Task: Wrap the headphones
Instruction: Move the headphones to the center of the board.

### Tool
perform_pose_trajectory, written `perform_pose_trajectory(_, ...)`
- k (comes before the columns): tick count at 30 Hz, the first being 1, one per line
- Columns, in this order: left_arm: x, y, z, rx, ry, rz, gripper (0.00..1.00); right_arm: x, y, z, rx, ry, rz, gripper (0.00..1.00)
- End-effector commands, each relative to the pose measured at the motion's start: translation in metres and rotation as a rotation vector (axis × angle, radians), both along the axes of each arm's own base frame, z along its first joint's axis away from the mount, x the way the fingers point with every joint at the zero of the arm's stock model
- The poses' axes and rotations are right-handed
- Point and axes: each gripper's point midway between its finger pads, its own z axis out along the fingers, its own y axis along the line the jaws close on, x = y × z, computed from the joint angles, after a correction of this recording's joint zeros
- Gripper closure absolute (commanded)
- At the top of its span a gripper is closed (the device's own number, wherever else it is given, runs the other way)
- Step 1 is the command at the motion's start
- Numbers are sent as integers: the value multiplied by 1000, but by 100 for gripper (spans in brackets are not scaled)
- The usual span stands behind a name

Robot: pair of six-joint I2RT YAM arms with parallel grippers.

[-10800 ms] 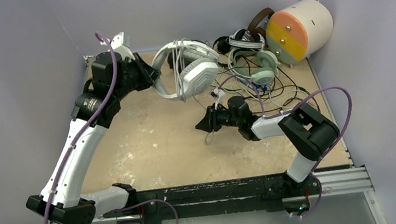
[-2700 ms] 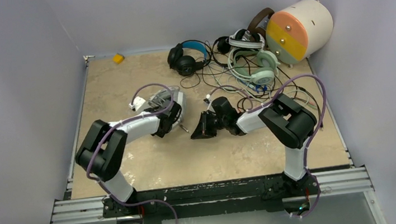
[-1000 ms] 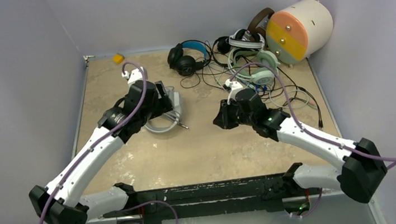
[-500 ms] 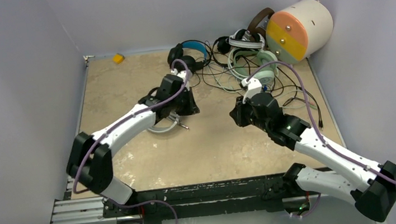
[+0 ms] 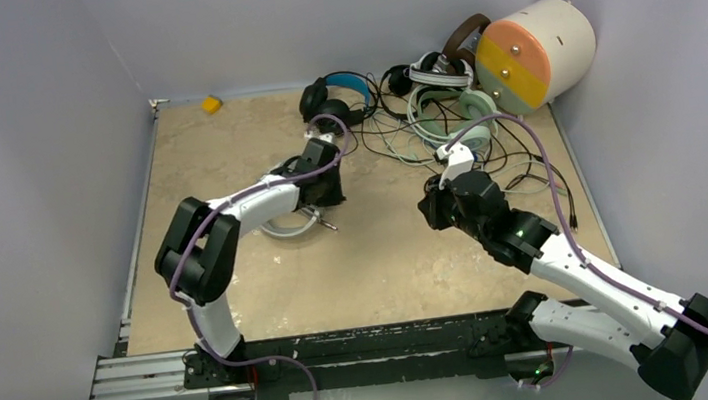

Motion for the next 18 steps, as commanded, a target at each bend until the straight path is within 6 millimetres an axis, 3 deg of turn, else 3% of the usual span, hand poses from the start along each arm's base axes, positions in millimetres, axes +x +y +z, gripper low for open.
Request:
perform_pose_trajectory(1, 53, 68, 7, -71, -41, 277, 100, 2, -2, 3, -7, -19, -14, 84)
perform_pose_trajectory(5, 67, 146, 9, -129, -98, 516, 100, 2, -3, -1, -7, -16, -18, 84)
perform_pose_trajectory(8, 66, 180, 12, -73, -139, 609, 100, 3, -2, -4, -6, -10, -21, 84)
perform_pose_trajectory(10, 64, 180, 12, -71, -141, 601, 100, 3, -1, -6, -5, -2, -23, 84)
perform_pose_trajectory(14, 62, 155, 26, -154, -160, 509, 99, 6, 2, -8, 0, 7, -24, 85)
perform_pose_trajectory(18, 46, 124, 54, -172, -209, 387, 86, 5, 3, -11, -10, 10, -15, 84)
